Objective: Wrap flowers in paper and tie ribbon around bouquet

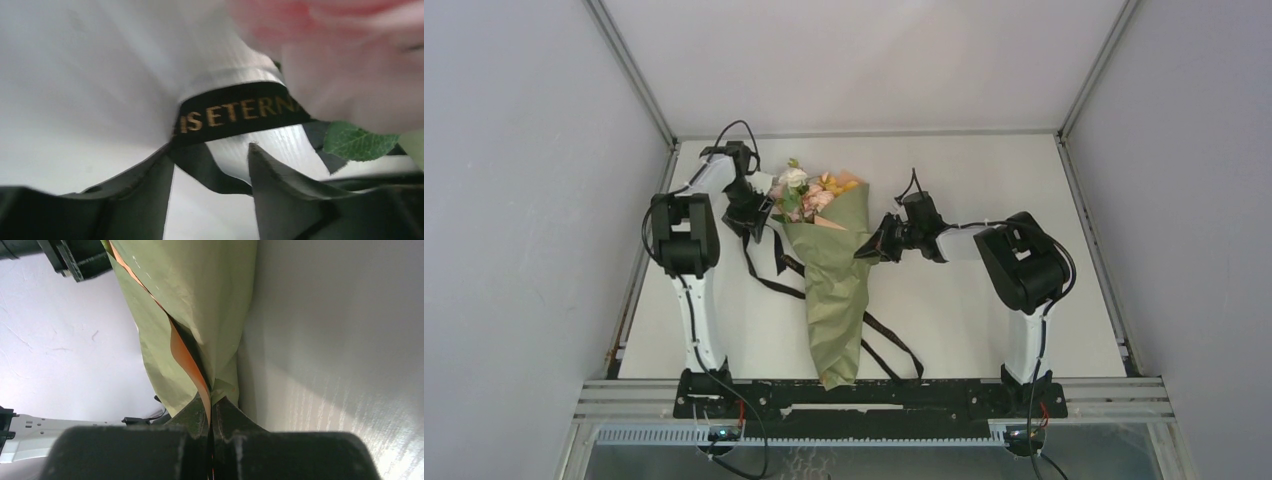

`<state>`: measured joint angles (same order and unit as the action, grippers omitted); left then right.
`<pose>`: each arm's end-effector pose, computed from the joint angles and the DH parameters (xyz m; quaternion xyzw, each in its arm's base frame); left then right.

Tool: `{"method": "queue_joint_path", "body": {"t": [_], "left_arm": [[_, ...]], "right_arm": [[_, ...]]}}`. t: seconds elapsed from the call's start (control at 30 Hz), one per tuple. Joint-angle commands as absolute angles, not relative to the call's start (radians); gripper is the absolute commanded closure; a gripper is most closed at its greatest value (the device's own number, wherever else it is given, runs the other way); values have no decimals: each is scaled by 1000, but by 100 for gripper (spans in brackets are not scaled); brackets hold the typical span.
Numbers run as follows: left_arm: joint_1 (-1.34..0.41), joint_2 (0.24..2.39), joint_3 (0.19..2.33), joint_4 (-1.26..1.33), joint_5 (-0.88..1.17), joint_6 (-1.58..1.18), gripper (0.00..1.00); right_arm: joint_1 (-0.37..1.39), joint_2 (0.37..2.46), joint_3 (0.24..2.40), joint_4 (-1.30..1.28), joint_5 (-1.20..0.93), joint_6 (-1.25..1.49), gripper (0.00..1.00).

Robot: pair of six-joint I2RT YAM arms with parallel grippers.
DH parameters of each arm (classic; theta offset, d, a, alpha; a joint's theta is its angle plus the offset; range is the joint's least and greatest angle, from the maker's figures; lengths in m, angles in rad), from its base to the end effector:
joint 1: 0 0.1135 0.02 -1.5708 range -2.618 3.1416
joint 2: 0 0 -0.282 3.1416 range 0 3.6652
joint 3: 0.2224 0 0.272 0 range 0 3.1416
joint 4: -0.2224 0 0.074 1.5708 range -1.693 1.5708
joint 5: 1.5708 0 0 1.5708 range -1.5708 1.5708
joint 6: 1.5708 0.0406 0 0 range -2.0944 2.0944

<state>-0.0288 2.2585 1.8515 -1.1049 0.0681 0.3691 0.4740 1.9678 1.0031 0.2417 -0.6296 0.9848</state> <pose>0.4728 -0.0164 0.1672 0.1984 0.9791 -0.0286 0.0348 0.3535 0.2082 0.1190 0.0957 0.8708 0.4711 0.1035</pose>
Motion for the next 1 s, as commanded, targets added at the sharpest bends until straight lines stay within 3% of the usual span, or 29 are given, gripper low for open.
{"method": "queue_joint_path", "body": {"t": [0.0, 0.03, 0.1, 0.13, 0.23, 0.37, 0.5, 0.6, 0.7, 0.8, 0.97], "left_arm": [[-41, 2240, 1774, -1193, 203, 401, 47], [-42, 2223, 1748, -1179, 204, 403, 56], [-39, 2209, 1725, -1179, 206, 404, 90], [-34, 2194, 1708, -1168, 219, 401, 99], [-5, 2072, 1636, -1102, 325, 373, 100], [-11, 1739, 1513, -1042, 609, 398, 100], [-195, 1496, 1520, -1150, 738, 539, 100], [-380, 1401, 1495, -1079, 772, 545, 100], [-490, 1436, 1429, -883, 833, 417, 100], [-501, 1621, 1395, -648, 768, 142, 100], [-470, 1886, 1419, -591, 749, -42, 100]], "right_arm": [[454, 1948, 1004, 256, -614, 957, 100], [454, 1950, 1005, 262, -614, 960, 100], [455, 1956, 1004, 272, -616, 967, 100], [455, 1957, 1004, 273, -617, 968, 100], [466, 1958, 1003, 254, -606, 954, 100], [475, 1956, 1003, 240, -590, 937, 100], [474, 1957, 1003, 250, -584, 940, 100], [474, 1959, 1003, 248, -579, 938, 100], [478, 1956, 1004, 232, -570, 928, 100], [480, 1941, 1004, 208, -561, 914, 100], [473, 1898, 969, 235, -548, 951, 100]]}}
